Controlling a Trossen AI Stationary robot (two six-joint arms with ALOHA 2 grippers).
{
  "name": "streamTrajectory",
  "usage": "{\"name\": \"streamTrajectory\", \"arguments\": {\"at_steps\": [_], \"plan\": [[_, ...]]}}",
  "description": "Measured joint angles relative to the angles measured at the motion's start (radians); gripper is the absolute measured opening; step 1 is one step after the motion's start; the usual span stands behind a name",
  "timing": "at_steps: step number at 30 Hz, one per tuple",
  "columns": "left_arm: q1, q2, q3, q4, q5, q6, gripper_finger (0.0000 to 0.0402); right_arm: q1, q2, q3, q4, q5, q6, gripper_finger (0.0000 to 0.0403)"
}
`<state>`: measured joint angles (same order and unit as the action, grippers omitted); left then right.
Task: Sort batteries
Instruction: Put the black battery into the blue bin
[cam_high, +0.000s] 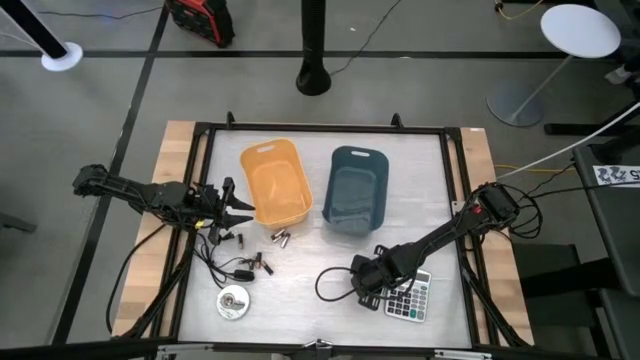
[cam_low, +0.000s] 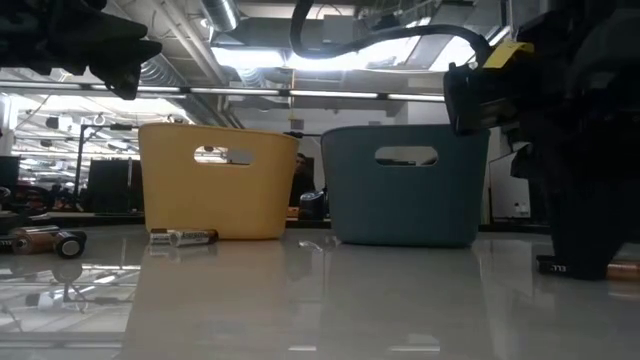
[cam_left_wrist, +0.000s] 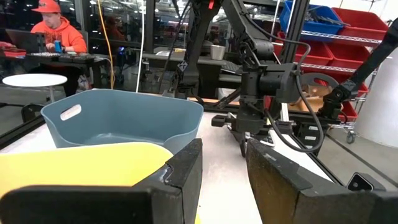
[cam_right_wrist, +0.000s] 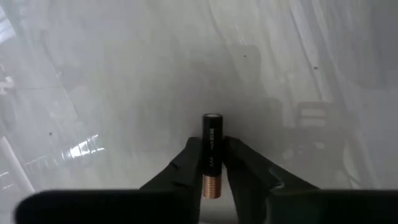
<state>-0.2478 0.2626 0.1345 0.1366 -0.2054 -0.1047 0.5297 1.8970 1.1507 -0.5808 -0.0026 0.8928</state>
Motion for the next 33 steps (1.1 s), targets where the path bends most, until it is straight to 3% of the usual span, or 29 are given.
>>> {"name": "streamTrajectory", "arguments": {"at_steps": [8, 14, 28, 33], "plan": [[0.0, 0.0, 0.0, 0.0, 0.0, 0.0, 0.0116, 0.0, 0.001, 0.0, 0.005, -0.007, 0.0, 0.0007], [0.0, 0.0, 0.0, 0.0, 0.0, 0.0, 0.0116, 0.0, 0.003, 0.016, -0.009, -0.009, -0.001, 0.0016], [0.0, 0.0, 0.0, 0.001, 0.0, 0.0, 0.0116, -0.002, 0.008, 0.193, -0.113, 0.002, -0.115, 0.0018], [0.0, 0.0, 0.0, 0.001, 0.0, 0.0, 0.0116, -0.024, 0.008, 0.293, -0.25, 0.013, -0.192, 0.0019]]}}
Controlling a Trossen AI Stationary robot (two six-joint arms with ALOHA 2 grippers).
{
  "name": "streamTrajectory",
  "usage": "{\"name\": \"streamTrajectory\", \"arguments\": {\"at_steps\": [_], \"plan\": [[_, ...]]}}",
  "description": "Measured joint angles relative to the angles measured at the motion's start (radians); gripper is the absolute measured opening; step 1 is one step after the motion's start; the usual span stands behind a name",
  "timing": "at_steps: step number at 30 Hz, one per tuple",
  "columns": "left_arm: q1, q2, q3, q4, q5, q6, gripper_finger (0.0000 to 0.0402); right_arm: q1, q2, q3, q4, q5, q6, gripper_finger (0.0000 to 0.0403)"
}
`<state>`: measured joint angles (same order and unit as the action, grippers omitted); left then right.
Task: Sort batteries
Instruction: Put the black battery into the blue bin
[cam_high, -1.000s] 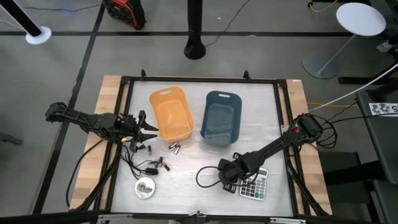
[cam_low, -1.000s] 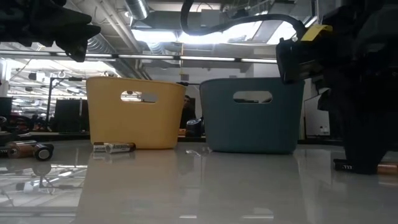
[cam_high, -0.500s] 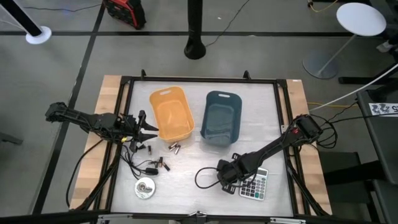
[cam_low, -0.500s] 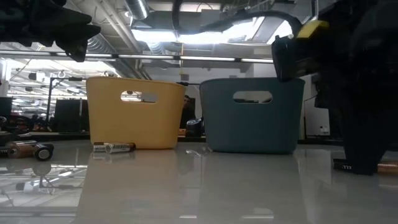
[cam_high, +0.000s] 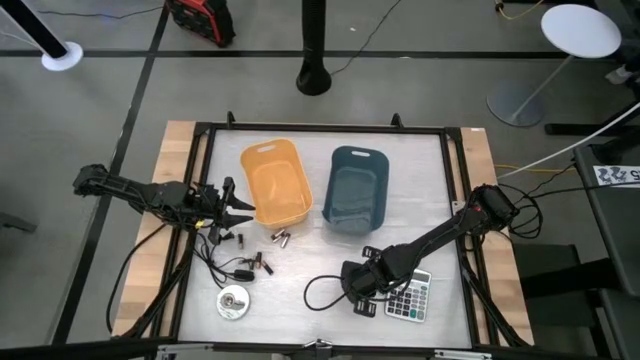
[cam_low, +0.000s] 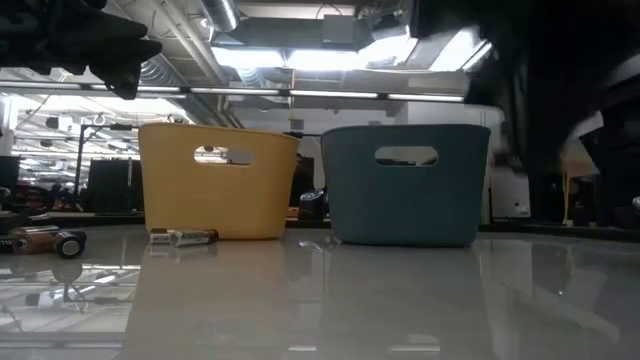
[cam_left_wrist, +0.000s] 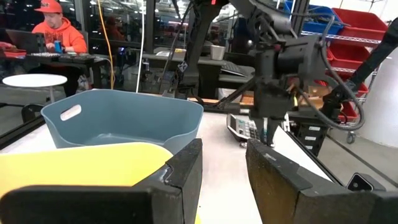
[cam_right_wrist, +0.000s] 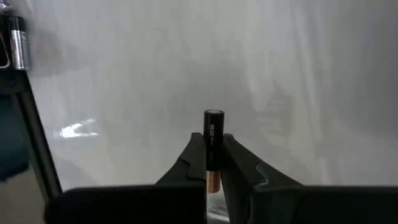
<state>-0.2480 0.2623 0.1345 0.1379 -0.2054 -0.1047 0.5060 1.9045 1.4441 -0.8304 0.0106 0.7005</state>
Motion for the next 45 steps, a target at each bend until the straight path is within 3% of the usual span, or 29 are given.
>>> {"name": "streamTrajectory", "arguments": {"at_steps": [11, 17, 23, 40, 45], "plan": [[0.0, 0.0, 0.0, 0.0, 0.0, 0.0, 0.0116, -0.106, -0.002, 0.3, -0.401, 0.211, -0.274, 0.0019], [0.0, 0.0, 0.0, 0.0, 0.0, 0.0, 0.0116, -0.182, -0.005, 0.368, -0.531, 0.344, -0.402, 0.0019], [0.0, 0.0, 0.0, 0.0, 0.0, 0.0, 0.0116, -0.277, -0.005, 0.368, -0.531, 0.346, -0.524, 0.0019], [0.0, 0.0, 0.0, 0.0, 0.0, 0.0, 0.0116, -0.452, -0.005, 0.368, -0.529, 0.332, -0.553, 0.0019], [0.0, 0.0, 0.0, 0.0, 0.0, 0.014, 0.0116, -0.469, -0.005, 0.368, -0.529, 0.318, -0.553, 0.0048]]}}
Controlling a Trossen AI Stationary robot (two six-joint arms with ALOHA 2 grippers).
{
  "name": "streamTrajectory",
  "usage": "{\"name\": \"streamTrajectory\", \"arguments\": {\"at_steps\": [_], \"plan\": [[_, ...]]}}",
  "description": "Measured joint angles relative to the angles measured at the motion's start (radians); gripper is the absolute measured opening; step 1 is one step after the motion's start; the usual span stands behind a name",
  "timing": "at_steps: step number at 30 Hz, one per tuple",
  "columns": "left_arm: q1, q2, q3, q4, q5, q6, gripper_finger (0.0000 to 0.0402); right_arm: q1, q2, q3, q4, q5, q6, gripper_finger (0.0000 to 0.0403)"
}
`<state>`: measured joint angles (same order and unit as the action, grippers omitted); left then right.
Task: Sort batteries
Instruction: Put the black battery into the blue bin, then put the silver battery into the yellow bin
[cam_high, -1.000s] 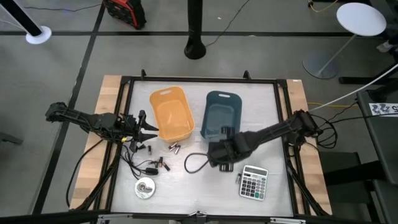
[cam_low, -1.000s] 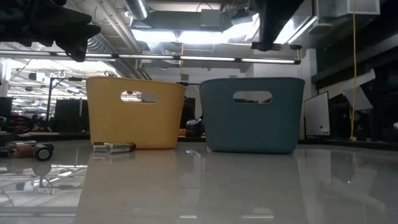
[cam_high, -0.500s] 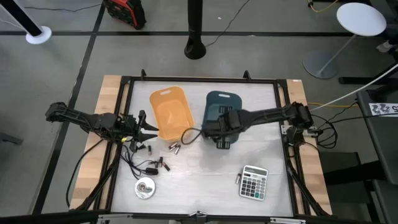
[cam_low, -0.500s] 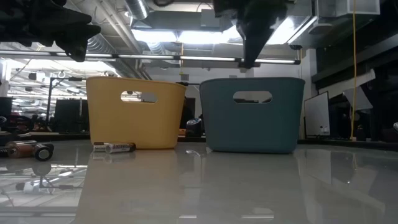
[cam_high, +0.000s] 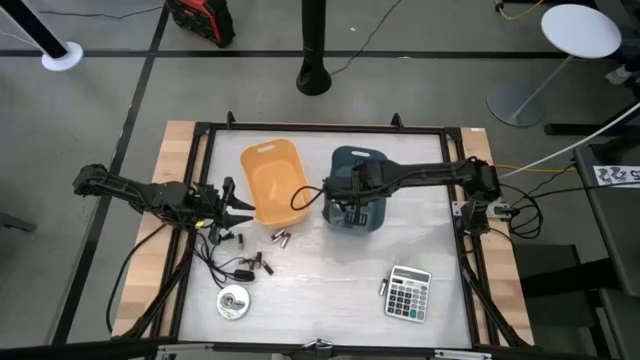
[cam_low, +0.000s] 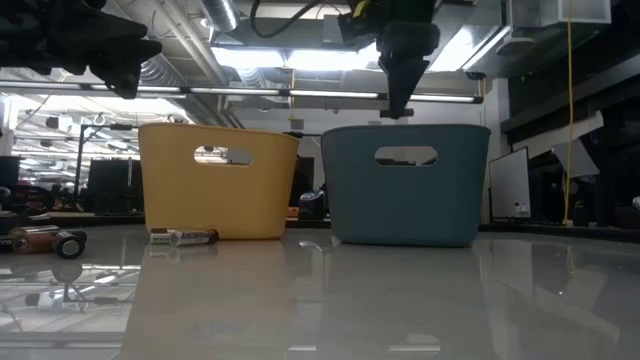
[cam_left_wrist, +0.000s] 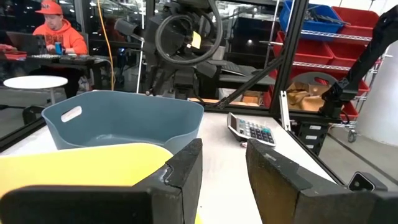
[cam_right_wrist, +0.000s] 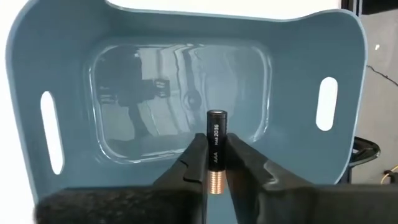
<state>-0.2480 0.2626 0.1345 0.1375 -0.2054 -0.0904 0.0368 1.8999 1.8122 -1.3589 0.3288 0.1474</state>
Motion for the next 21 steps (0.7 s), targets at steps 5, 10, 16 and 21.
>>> {"name": "streamTrajectory", "arguments": {"at_steps": [5, 10, 16, 21], "plan": [[0.0, 0.0, 0.0, 0.0, 0.0, 0.012, 0.0116, 0.001, 0.0, 0.0, 0.011, 0.0, 0.0, 0.0106], [0.0, 0.0, 0.0, 0.0, 0.0, 0.012, 0.0116, 0.001, 0.0, 0.0, 0.025, 0.0, 0.0, 0.0145], [0.0, 0.0, 0.0, -0.001, 0.0, 0.012, 0.0116, 0.001, 0.0, 0.0, 0.027, -0.012, 0.007, 0.0158], [0.0, 0.0, 0.0, -0.008, 0.0, 0.012, 0.0116, 0.002, 0.0, 0.0, 0.026, -0.192, 0.017, 0.0154]]}}
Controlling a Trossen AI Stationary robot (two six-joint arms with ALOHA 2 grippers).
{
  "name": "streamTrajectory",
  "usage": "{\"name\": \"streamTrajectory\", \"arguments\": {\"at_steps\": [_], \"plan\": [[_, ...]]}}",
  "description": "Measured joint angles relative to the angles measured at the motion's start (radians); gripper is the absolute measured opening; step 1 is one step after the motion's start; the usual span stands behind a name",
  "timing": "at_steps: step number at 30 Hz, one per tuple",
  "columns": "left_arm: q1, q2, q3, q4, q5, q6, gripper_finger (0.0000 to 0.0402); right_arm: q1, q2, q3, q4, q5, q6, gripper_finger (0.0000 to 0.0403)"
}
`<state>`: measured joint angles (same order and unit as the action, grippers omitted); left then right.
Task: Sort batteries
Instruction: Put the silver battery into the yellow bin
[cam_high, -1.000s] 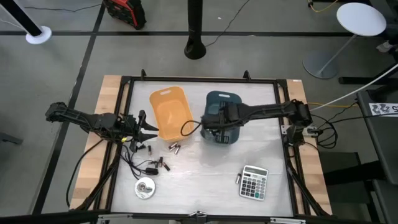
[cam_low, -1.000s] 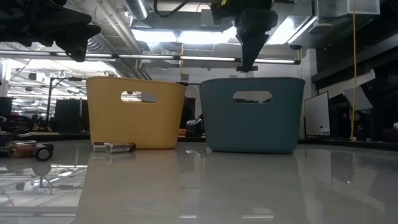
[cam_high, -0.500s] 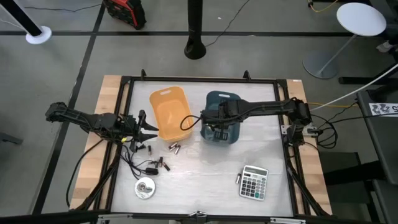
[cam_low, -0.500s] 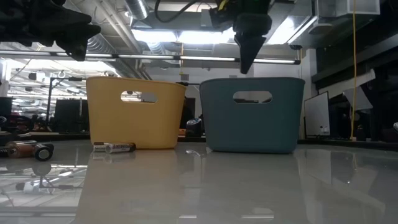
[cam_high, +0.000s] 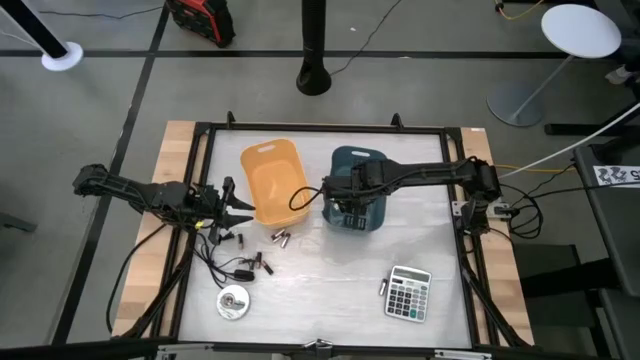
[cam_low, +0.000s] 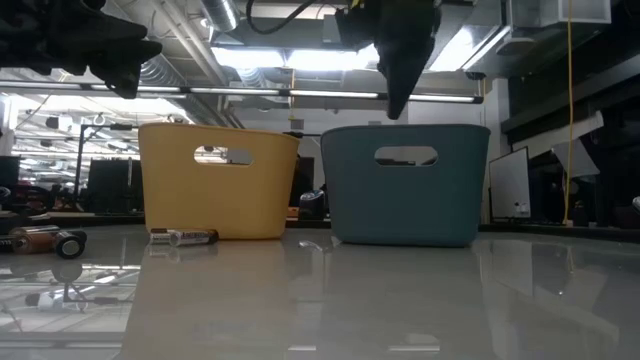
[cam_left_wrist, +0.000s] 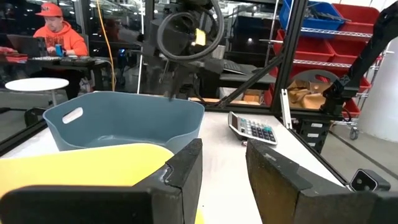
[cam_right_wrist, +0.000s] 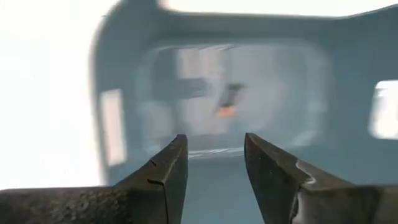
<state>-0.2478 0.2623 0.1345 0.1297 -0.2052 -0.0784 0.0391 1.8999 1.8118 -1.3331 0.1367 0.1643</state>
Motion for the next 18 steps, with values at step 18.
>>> {"name": "streamTrajectory", "arguments": {"at_steps": [18], "plan": [[0.0, 0.0, 0.0, -0.051, 0.0, -0.004, 0.0116, 0.244, 0.0, 0.0, -0.001, -0.256, 0.15, 0.0154]]}}
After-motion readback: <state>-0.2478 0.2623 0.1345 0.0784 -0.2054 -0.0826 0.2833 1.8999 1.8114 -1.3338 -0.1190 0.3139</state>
